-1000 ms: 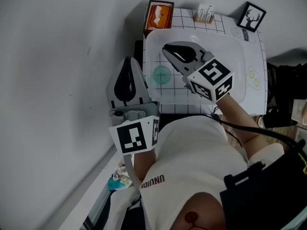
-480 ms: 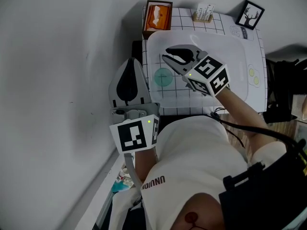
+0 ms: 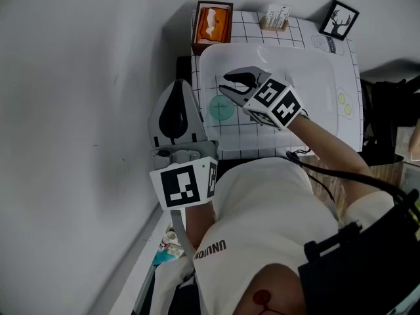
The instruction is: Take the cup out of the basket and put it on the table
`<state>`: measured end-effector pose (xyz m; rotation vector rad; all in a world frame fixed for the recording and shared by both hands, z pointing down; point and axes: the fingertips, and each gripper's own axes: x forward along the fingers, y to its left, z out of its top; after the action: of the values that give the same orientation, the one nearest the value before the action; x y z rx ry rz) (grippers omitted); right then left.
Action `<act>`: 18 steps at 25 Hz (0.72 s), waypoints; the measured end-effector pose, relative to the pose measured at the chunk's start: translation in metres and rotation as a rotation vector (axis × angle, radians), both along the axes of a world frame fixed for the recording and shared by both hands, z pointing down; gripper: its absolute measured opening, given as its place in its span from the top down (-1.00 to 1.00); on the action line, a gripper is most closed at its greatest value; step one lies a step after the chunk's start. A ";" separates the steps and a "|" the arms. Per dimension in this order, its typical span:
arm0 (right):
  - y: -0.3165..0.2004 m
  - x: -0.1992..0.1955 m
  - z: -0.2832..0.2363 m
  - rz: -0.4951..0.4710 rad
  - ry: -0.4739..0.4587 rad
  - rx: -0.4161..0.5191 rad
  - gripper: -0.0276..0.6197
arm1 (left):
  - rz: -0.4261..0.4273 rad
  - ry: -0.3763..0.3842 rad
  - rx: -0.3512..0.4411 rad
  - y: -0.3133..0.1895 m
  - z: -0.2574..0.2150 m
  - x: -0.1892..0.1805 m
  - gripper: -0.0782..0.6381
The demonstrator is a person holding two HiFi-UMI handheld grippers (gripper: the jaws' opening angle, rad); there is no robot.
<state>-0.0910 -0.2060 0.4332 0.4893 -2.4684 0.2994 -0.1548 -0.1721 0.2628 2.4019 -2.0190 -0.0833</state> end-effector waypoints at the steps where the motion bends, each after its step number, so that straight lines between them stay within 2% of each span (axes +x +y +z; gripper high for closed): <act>1: 0.002 -0.001 0.004 -0.017 0.018 -0.002 0.58 | 0.002 0.001 -0.003 -0.001 0.001 0.000 0.75; 6: 0.009 -0.002 0.027 -0.078 0.106 0.012 0.57 | 0.015 0.006 -0.023 -0.005 0.007 0.001 0.75; 18: 0.014 -0.003 0.057 -0.103 0.156 -0.056 0.56 | 0.027 0.004 -0.058 -0.012 0.014 0.002 0.75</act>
<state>-0.0945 -0.1921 0.4898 0.3468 -2.3176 0.2761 -0.1533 -0.1842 0.2764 2.3912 -1.9577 -0.0291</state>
